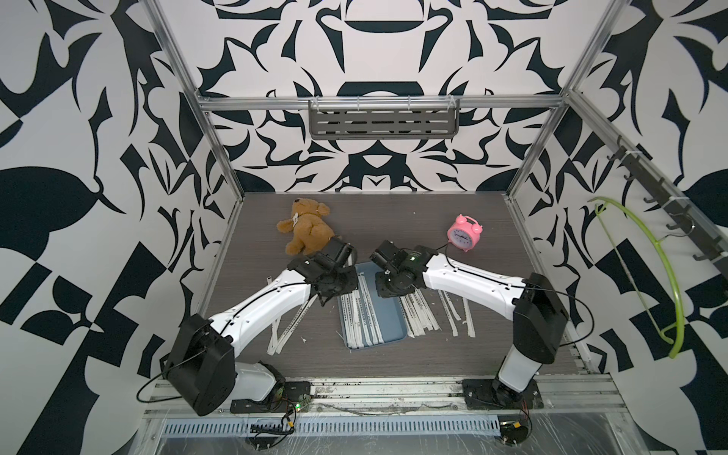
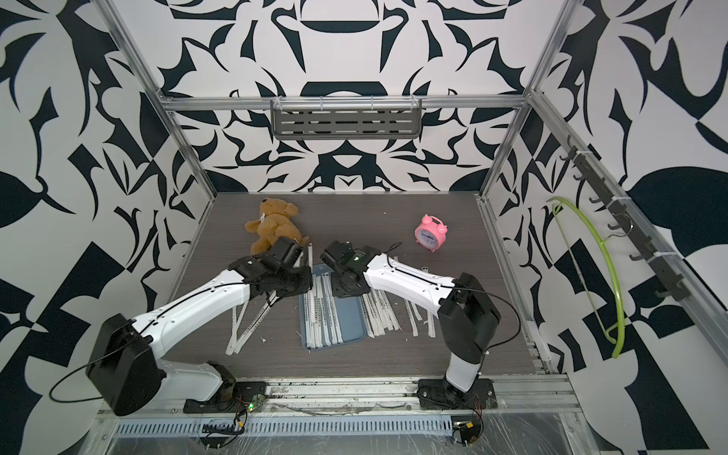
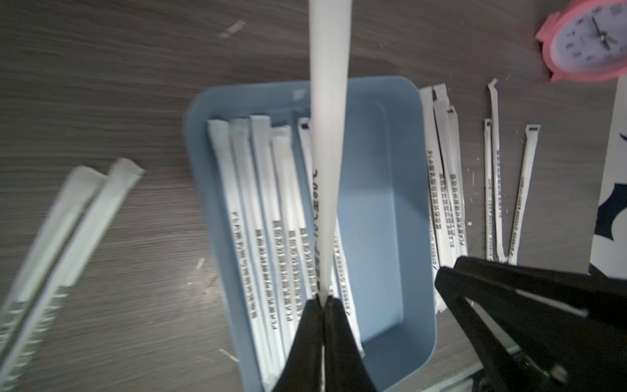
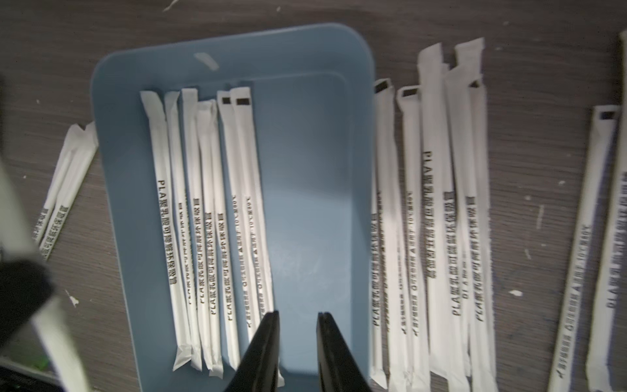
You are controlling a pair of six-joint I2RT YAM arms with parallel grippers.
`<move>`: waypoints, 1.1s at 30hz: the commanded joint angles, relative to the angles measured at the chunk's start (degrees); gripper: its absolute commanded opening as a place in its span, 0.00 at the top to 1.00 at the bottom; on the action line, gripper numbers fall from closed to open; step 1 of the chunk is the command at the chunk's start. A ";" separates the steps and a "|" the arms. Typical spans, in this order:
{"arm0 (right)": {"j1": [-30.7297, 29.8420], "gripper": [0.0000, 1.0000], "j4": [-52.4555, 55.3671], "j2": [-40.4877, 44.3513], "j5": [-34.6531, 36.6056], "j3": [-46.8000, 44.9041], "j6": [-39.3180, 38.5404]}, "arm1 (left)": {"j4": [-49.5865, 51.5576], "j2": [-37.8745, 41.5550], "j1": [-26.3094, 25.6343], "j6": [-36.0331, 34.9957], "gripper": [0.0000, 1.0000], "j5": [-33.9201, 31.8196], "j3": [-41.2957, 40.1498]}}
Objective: Put the straws into the storage box
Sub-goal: Place the straw in the storage box.
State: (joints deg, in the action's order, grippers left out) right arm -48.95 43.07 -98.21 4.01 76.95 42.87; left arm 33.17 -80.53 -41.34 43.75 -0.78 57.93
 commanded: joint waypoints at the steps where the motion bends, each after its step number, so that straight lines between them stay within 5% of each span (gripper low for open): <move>1: 2.98 0.75 0.17 3.41 1.81 -2.22 -0.89 | -2.41 -5.53 -5.21 6.95 0.94 -3.93 0.89; 8: 5.24 0.75 0.34 5.26 1.25 -3.98 -1.88 | -3.14 -16.21 -9.49 11.36 0.95 -6.59 5.72; 14: 5.53 0.75 -0.54 5.91 1.22 -5.57 -1.66 | -5.77 -16.73 -10.16 17.49 0.94 -8.17 3.02; 33: 5.44 0.76 -1.94 4.51 0.48 -6.32 -1.54 | -5.83 -21.51 -10.23 15.78 0.88 -6.07 3.42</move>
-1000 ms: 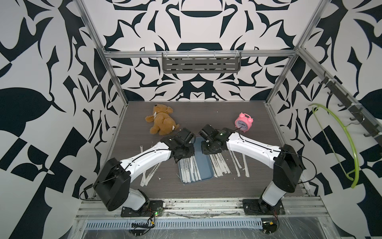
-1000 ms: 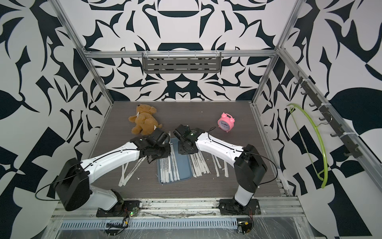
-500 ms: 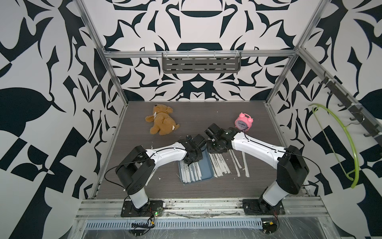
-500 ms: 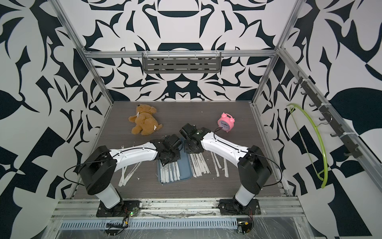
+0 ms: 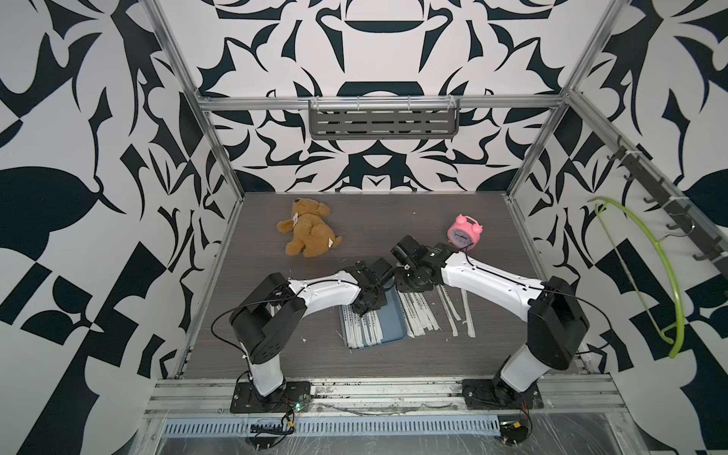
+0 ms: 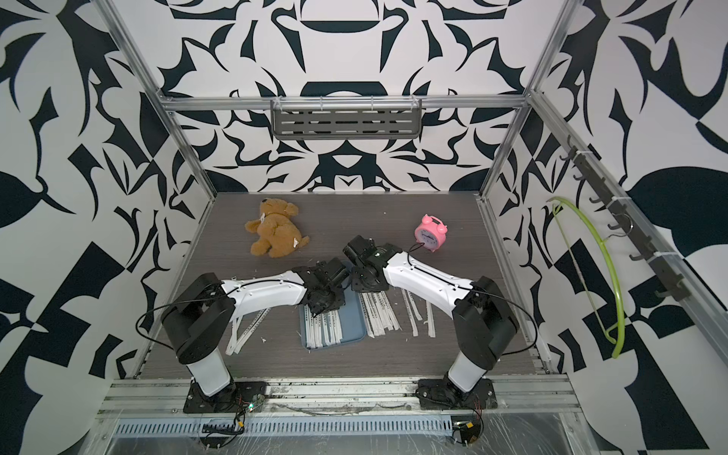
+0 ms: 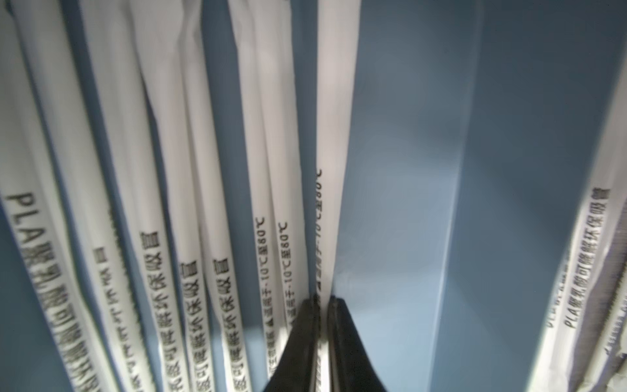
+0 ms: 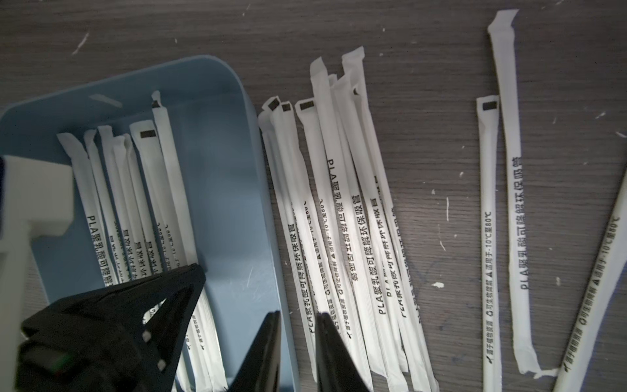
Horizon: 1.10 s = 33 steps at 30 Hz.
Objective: Put the straws into the storage box
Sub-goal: Place the straw in the storage box.
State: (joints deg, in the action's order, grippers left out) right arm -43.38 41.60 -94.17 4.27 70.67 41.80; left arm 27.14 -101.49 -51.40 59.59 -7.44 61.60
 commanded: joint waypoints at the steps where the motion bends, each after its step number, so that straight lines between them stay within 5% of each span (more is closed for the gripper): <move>1: -0.13 0.76 -0.47 0.44 0.16 -0.15 -0.49 | 0.27 -0.44 -0.14 -0.09 0.87 0.61 -0.17; 20: -0.29 0.79 -2.25 -0.38 -2.59 0.08 -0.60 | 1.25 3.92 -0.19 -1.72 0.73 0.54 0.60; 28: 8.73 0.79 2.10 5.24 -3.57 -5.02 -6.33 | 7.58 12.54 -0.11 -8.61 0.67 -5.92 1.95; 33: 18.97 0.79 5.21 8.70 -2.74 -9.97 -15.40 | 11.36 22.69 1.67 -14.84 0.34 -19.83 -3.55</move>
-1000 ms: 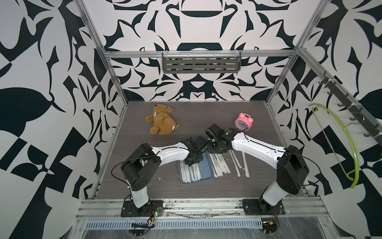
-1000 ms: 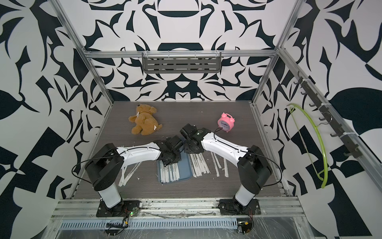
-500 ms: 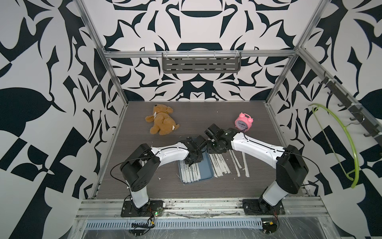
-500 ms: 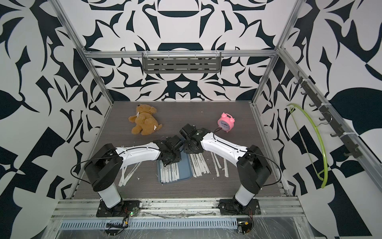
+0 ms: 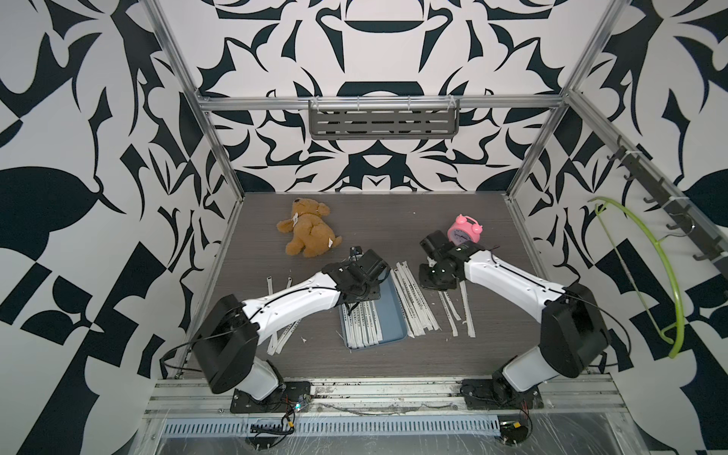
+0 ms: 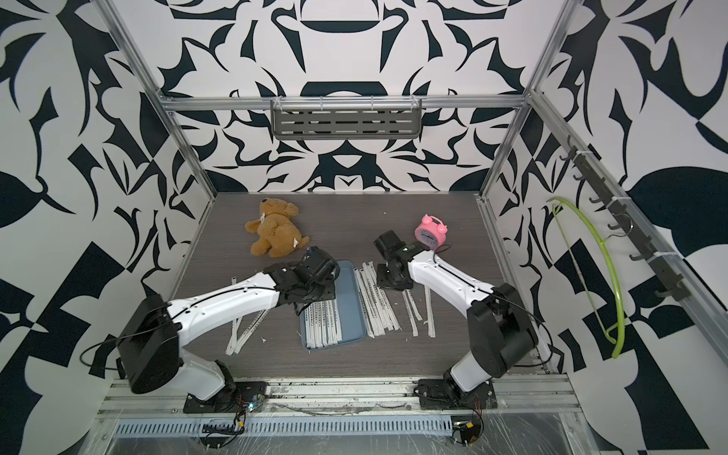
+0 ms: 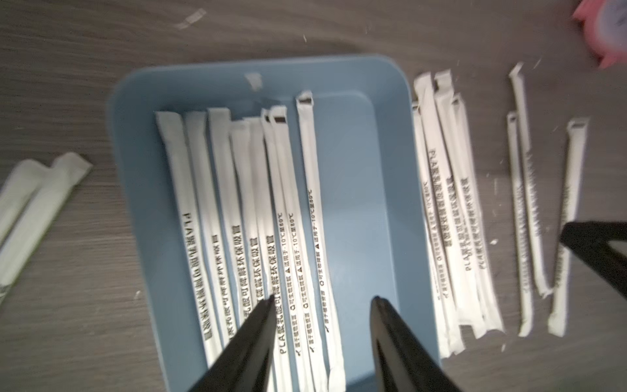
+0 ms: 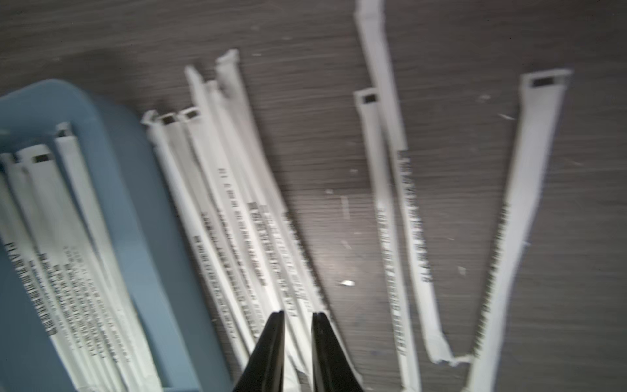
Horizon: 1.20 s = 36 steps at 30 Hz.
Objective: Put the straws into the storage box
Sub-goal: Place the straw in the storage box, then pick up the straw from the center of the board.
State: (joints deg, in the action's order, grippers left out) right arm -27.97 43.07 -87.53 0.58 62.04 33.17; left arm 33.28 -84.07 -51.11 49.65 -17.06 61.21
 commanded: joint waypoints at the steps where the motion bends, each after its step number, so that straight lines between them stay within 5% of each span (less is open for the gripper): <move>1: 4.88 0.79 3.84 1.43 0.39 -1.56 -8.01 | 4.44 7.67 2.19 -5.12 0.30 -11.64 -5.27; 4: 6.72 0.78 2.98 -1.40 0.17 -1.72 -10.11 | -0.67 16.07 6.32 -5.20 0.20 -11.01 -12.82; 10: 8.33 0.77 0.34 -5.03 0.68 -1.75 -11.47 | -7.76 25.86 10.47 -2.58 0.21 -7.33 -21.65; 26: 10.23 0.79 -2.90 -13.11 1.87 -0.67 -13.77 | -9.10 18.24 10.59 -2.88 0.26 -0.78 -19.04; 36: 7.27 0.92 3.32 -8.89 6.67 3.15 -15.74 | -9.28 18.62 10.59 -2.63 0.27 -1.18 -19.69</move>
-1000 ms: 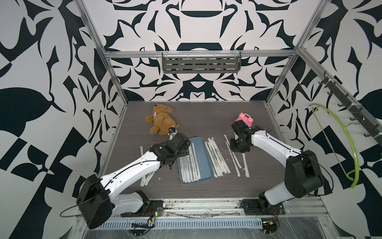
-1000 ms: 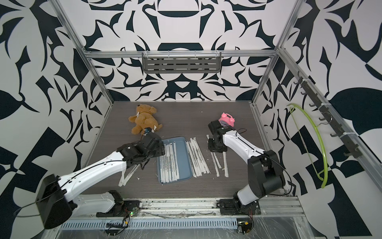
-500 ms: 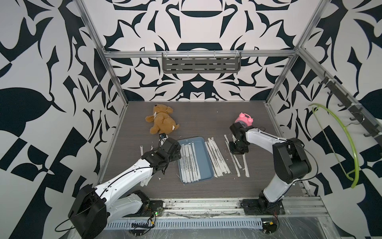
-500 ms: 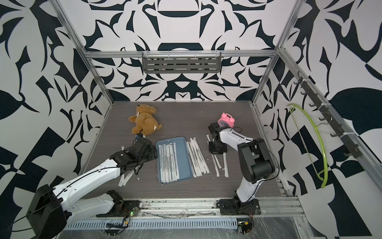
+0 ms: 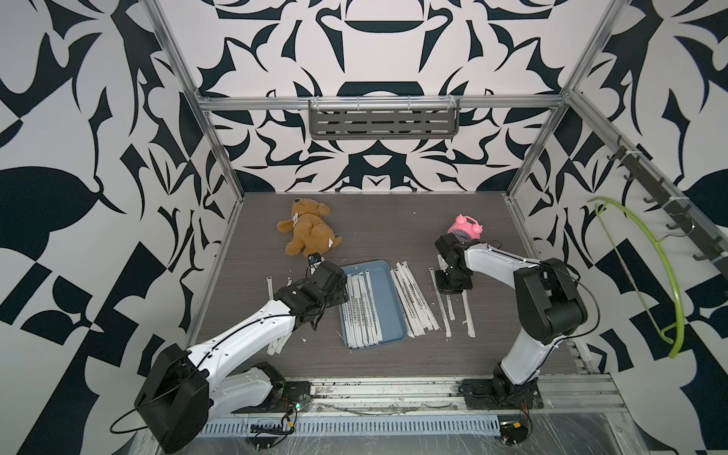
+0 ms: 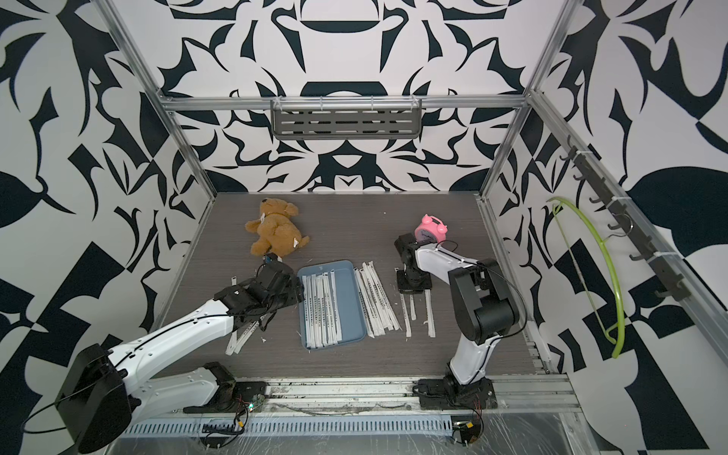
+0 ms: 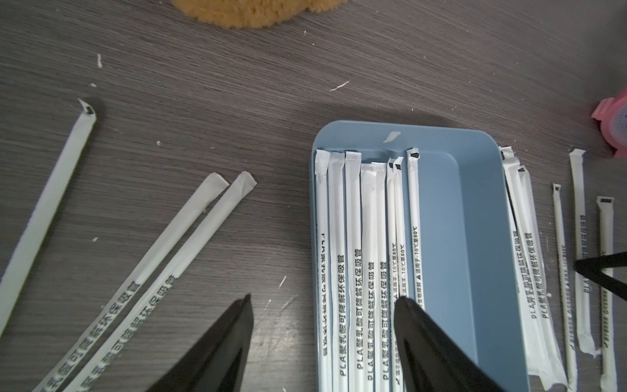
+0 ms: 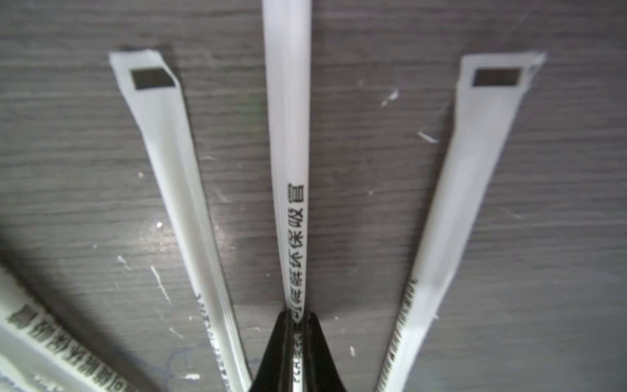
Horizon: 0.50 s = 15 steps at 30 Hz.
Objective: Put the straws into the storage box
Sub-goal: Pick up the straw from the center of the board.
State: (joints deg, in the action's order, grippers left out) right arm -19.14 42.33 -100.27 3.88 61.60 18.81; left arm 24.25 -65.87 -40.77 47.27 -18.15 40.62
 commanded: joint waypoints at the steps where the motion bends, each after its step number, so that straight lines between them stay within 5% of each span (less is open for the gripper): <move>1: -2.21 0.93 5.05 4.55 3.63 4.51 -1.46 | -0.33 0.55 0.25 -0.24 0.28 -0.25 0.81; 8: -13.91 0.93 9.49 8.16 -1.98 11.84 5.10 | 1.19 0.41 0.25 0.89 0.28 -1.89 0.27; 15: -29.70 0.94 -7.44 5.01 -4.73 9.24 21.98 | 6.59 -0.93 0.26 4.61 0.29 -3.04 0.87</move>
State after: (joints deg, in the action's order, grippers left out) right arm -46.76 41.60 -93.84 1.10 72.20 31.66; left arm 27.18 -66.39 -40.77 49.98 -20.18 40.62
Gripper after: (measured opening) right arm 0.062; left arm 0.708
